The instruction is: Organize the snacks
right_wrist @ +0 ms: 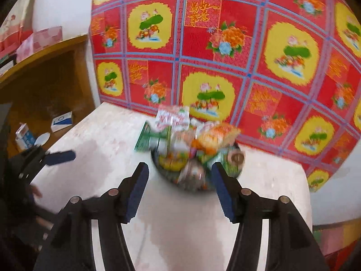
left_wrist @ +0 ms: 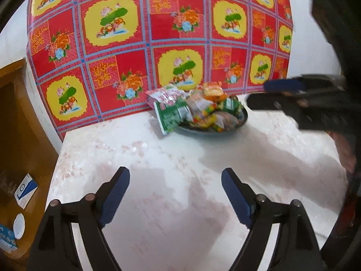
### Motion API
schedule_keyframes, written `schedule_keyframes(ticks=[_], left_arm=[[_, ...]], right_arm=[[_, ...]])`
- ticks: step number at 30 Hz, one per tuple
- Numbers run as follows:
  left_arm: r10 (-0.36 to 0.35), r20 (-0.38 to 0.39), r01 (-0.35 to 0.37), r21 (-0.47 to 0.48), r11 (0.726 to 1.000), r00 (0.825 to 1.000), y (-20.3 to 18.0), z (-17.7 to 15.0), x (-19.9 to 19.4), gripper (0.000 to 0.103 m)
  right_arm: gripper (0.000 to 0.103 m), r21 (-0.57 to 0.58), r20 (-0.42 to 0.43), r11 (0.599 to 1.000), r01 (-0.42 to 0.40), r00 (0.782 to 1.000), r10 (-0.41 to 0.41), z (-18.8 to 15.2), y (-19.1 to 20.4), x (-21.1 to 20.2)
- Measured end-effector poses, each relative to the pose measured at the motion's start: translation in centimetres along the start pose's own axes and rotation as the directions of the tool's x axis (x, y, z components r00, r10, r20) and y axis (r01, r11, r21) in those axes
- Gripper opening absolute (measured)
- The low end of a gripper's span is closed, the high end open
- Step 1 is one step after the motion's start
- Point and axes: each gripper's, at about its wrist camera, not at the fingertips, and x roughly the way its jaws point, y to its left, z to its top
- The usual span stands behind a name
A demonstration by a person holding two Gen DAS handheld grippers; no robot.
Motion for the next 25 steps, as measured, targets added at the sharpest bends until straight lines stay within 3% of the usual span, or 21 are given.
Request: schedule_keyframes(ticks=[7, 10, 13, 25], left_arm=[[-0.003, -0.051, 0.003, 0.002, 1.000, 0.999, -3.4, -2.2, -0.3, 0.087], [0.050, -0.045, -0.049, 0.030, 0.998, 0.998, -4.3, -2.4, -0.5, 0.087], [0.012, -0.056, -0.011, 0.011, 1.000, 0.998, -4.2, -2.3, -0.3, 0.087], [-0.020, -0.069, 0.020, -0.005, 1.000, 0.997, -4.0, -2.4, 0.2, 0.087]], right_arm=[[0.059, 0.132, -0.045, 0.991, 0.006, 0.999, 0.000, -7.2, -0.6, -0.7], [0.059, 0.164, -0.072, 0.986, 0.020, 0.997, -0.008, -8.6, -1.1, -0.3], [0.059, 0.189, -0.076, 0.982, 0.017, 0.997, -0.003, -9.2, -1.6, -0.2], [0.059, 0.199, -0.063, 0.980, 0.024, 0.998, -0.012, -9.1, -1.8, -0.1]])
